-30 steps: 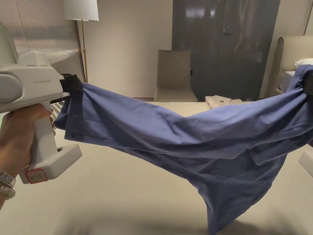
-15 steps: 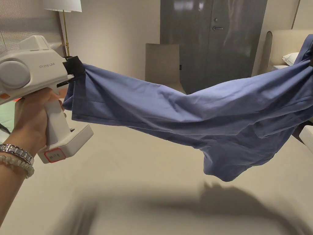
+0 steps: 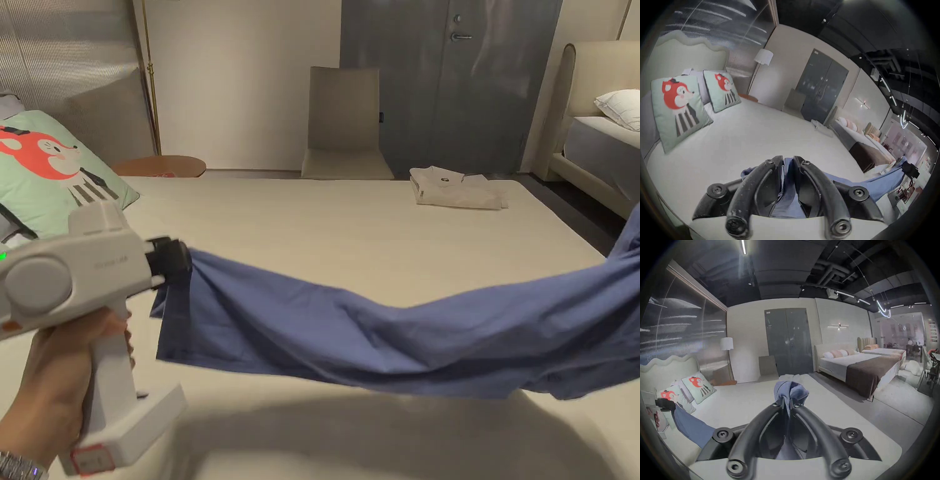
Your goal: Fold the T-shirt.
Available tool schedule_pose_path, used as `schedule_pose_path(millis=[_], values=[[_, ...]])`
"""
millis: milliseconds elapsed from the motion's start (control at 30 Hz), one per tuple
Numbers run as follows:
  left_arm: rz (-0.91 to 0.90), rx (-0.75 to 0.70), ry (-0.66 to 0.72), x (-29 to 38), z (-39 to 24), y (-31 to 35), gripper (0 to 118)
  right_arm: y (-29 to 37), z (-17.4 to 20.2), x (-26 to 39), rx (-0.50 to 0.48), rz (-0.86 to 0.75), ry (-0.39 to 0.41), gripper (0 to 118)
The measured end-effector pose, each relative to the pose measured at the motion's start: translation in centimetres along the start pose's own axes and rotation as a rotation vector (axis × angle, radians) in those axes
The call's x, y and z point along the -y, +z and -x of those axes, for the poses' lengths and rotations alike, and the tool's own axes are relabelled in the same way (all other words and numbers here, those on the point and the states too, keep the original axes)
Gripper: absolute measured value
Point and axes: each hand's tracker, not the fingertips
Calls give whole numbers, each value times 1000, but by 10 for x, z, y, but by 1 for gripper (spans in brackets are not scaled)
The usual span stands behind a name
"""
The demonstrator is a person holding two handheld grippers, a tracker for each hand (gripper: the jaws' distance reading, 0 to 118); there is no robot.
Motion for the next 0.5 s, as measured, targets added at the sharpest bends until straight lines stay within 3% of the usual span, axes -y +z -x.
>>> schedule_pose_path(millis=[133, 333, 500], values=[[94, -38, 31, 57, 19, 32, 12, 34, -11, 39, -1, 82, -11, 6], [245, -100, 85, 136, 51, 56, 12, 68, -19, 112, 37, 258, 40, 6], [326, -168, 101, 185, 68, 63, 12, 74, -36, 176, 118, 444, 16, 6]])
